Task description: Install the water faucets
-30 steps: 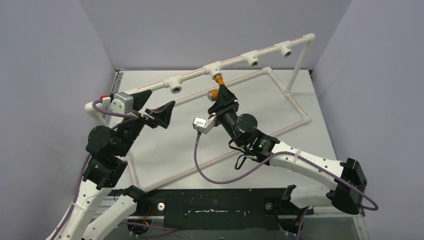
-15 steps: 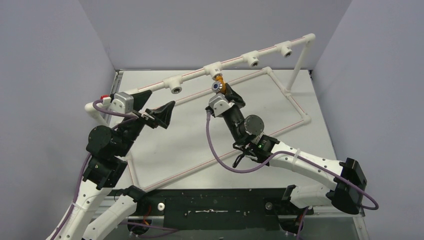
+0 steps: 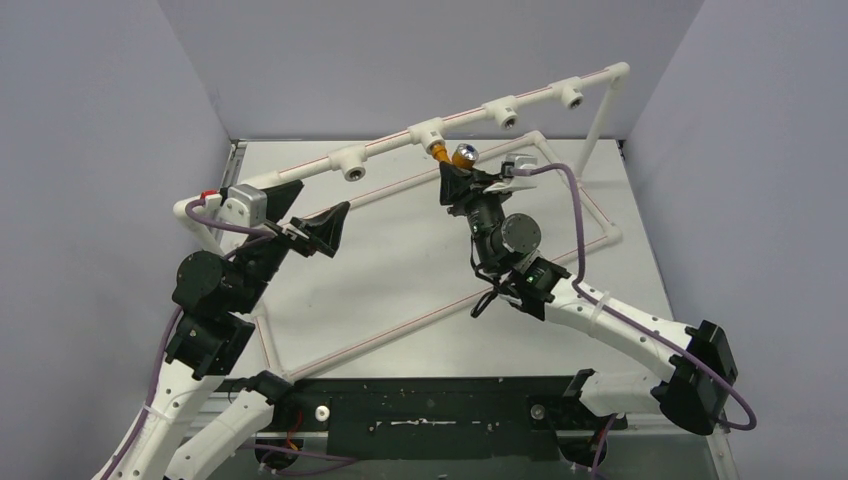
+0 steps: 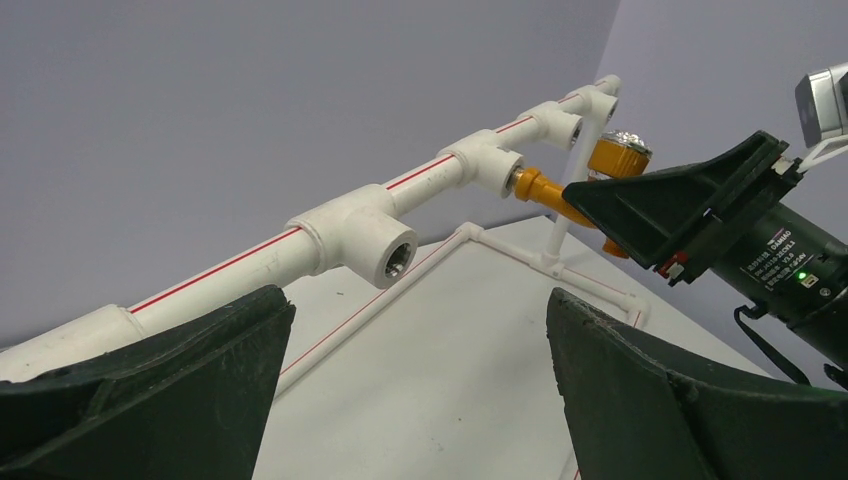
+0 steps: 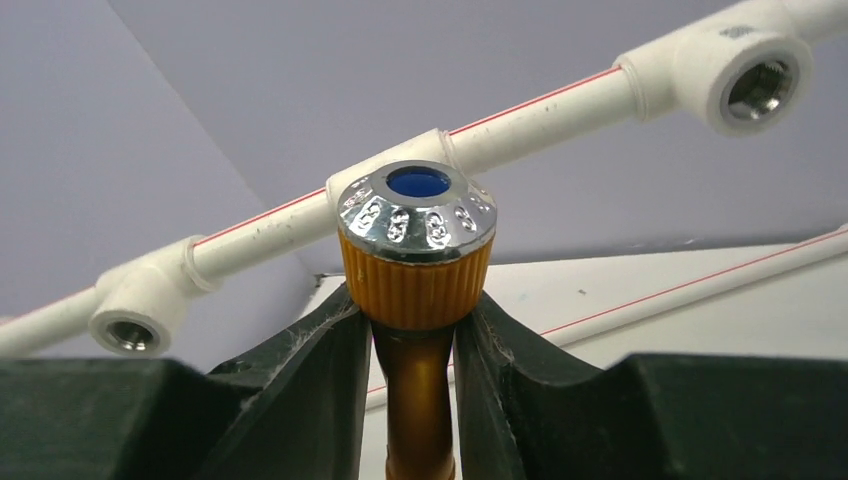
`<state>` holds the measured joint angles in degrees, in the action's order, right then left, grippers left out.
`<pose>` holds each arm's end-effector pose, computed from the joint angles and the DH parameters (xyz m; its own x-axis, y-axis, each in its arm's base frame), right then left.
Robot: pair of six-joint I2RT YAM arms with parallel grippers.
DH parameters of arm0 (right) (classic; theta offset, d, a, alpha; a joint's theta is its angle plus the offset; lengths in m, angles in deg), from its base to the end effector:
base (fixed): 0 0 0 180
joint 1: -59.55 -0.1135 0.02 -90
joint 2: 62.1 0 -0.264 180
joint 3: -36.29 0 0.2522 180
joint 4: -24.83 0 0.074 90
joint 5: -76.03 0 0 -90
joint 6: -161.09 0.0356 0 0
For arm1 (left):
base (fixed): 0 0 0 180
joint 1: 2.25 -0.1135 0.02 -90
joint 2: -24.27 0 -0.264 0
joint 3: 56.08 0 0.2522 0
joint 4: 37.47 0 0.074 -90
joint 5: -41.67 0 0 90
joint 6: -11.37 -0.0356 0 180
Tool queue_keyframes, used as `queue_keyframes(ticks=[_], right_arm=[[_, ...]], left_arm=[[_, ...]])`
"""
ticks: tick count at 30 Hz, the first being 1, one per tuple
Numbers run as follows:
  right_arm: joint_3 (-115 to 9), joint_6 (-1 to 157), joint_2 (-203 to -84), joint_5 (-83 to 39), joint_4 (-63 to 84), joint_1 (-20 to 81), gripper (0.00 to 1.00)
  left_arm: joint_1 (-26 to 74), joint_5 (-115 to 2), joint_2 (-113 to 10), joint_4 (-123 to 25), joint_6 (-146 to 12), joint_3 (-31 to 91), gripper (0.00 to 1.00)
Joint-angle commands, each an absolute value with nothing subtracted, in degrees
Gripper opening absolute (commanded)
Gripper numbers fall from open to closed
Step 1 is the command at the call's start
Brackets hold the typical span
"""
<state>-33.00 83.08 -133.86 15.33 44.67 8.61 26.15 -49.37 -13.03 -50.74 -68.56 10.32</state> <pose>0.1960 0.2139 0.3847 0.1045 0.4163 -0.9032 -0.4136 0.8441 0.3412 0.1191 -0.0652 0.4260 0.1504 -0.2801 -0.9481 0.5253 0.8351 -0.1633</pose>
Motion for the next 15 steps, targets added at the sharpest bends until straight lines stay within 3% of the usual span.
queue_keyframes(ticks=[1, 15], right_arm=[[-33.87, 105.86, -132.81, 19.28, 41.92, 11.61, 0.0], [-33.08, 148.63, -135.51, 13.76, 33.08, 14.59, 0.0]], left_arm=[[26.31, -48.85, -12.64, -49.39, -68.53, 12.32, 0.97], [26.34, -48.77, -13.1, -49.52, -68.52, 12.4, 0.97]])
